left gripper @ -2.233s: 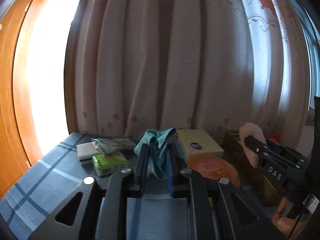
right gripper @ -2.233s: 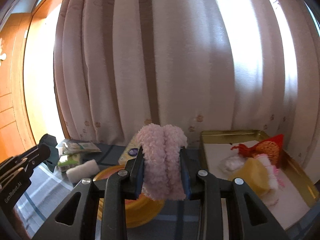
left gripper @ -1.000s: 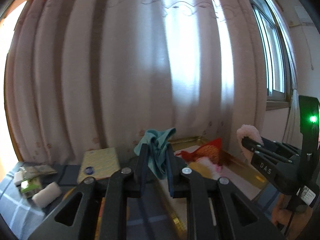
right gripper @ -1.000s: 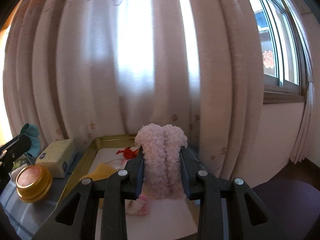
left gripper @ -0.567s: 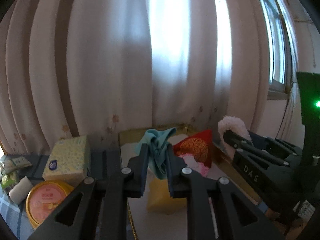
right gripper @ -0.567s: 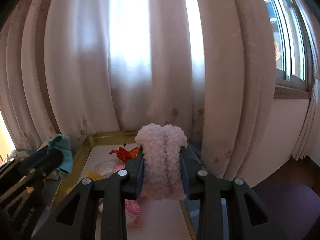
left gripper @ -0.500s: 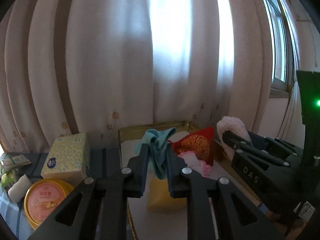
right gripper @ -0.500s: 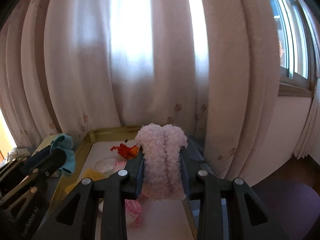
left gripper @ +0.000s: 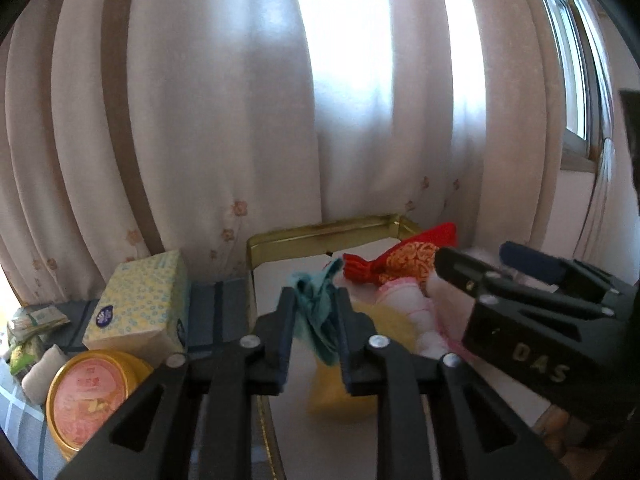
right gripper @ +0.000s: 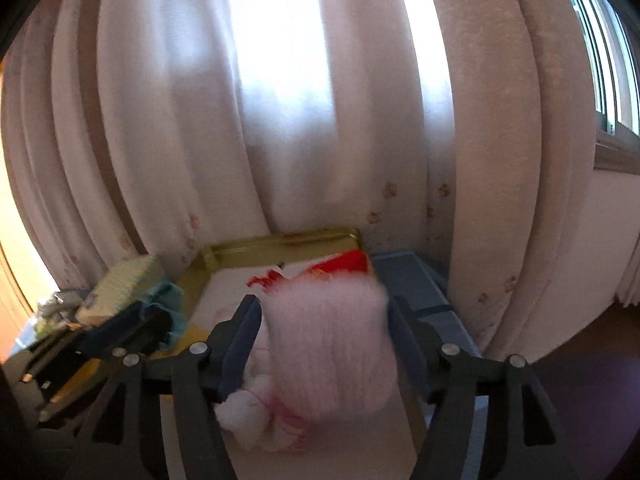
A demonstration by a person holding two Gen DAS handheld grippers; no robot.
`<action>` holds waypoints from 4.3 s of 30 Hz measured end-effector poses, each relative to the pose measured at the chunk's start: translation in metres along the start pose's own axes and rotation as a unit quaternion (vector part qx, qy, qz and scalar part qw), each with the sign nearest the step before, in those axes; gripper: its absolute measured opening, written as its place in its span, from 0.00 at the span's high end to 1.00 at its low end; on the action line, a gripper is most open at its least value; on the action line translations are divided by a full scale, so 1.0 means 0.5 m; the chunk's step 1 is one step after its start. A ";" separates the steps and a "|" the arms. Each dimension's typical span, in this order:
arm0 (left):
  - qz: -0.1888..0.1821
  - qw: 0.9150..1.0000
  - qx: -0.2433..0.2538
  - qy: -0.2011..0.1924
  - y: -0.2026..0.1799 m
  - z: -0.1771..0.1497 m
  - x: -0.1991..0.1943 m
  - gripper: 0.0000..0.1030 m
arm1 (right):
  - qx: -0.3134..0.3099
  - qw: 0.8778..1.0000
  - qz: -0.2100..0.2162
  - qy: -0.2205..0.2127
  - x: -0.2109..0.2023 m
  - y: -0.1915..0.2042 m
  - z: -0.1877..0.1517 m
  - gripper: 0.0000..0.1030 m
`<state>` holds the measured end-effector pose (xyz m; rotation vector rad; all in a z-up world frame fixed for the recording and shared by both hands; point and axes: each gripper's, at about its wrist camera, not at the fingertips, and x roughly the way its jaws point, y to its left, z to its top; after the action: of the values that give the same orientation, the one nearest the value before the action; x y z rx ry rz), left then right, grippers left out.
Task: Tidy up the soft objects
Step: 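Lower the puff and cloth onto the tray paper and open both grippers, then withdraw both grippers from the tray back toward the bed, then reach the right gripper to the white rolled gauze and grasp it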
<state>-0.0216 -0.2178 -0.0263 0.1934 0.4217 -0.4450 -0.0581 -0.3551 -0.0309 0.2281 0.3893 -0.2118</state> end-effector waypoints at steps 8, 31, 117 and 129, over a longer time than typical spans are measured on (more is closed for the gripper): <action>0.033 0.997 0.016 -0.067 -0.004 -0.001 -0.041 0.00 | 0.008 0.996 -0.026 -0.087 -0.057 0.005 -0.015 0.19; 0.093 0.991 -0.048 -0.078 0.084 -0.011 -0.060 0.00 | 0.000 0.966 -0.110 -0.234 -0.150 0.019 -0.031 0.09; 0.363 0.886 -0.287 -0.017 0.818 -0.169 -0.220 0.01 | -0.211 0.964 0.136 0.091 0.090 0.790 -0.150 0.10; 0.365 0.881 -0.300 -0.025 0.819 -0.179 -0.230 0.01 | -0.209 0.954 0.114 0.183 0.181 0.815 -0.161 0.22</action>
<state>0.0390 0.2123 -0.0200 -0.2659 0.3864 0.4335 0.0958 0.0394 -0.0665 -0.1099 0.7598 0.1464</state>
